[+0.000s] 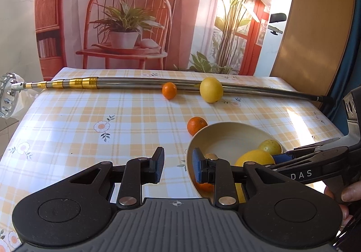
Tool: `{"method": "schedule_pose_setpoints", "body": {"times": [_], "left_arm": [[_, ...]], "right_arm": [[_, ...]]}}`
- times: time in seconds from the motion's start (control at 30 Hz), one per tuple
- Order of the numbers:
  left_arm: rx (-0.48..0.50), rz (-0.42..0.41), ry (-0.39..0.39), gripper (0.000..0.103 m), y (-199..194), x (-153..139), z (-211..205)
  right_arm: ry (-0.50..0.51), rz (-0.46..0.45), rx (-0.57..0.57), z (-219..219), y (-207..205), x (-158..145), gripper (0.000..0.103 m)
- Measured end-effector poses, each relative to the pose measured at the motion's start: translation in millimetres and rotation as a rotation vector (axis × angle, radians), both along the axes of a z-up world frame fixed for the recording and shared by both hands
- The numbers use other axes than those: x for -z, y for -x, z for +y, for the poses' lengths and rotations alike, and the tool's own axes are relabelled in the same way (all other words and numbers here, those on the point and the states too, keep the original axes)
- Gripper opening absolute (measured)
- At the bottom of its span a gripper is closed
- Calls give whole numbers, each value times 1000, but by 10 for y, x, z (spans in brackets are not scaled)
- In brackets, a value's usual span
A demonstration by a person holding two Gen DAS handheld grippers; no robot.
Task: Organize fruits
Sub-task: 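Lower the lemon into the bowl and open the right tool while the left tool moves toward an orange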
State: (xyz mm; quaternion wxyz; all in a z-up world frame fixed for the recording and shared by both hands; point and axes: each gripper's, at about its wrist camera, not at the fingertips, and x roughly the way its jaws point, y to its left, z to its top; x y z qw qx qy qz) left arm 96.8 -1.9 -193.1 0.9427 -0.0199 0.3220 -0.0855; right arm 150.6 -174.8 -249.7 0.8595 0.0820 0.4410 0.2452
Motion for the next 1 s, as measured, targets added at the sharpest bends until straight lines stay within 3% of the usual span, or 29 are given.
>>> {"method": "schedule_pose_setpoints", "body": {"times": [0.43,0.7,1.0], "left_arm": [[4,4,2,29,11,7,-26],[5,8,-2,29,18,23,-42],[10,22,-10,29,9,50,-60]], "right_arm": [[42,-13,7,7,159,-100,59],[86,-124,4,64,288,-224,58],[44,-170,128,-131,289,-235,58]]}}
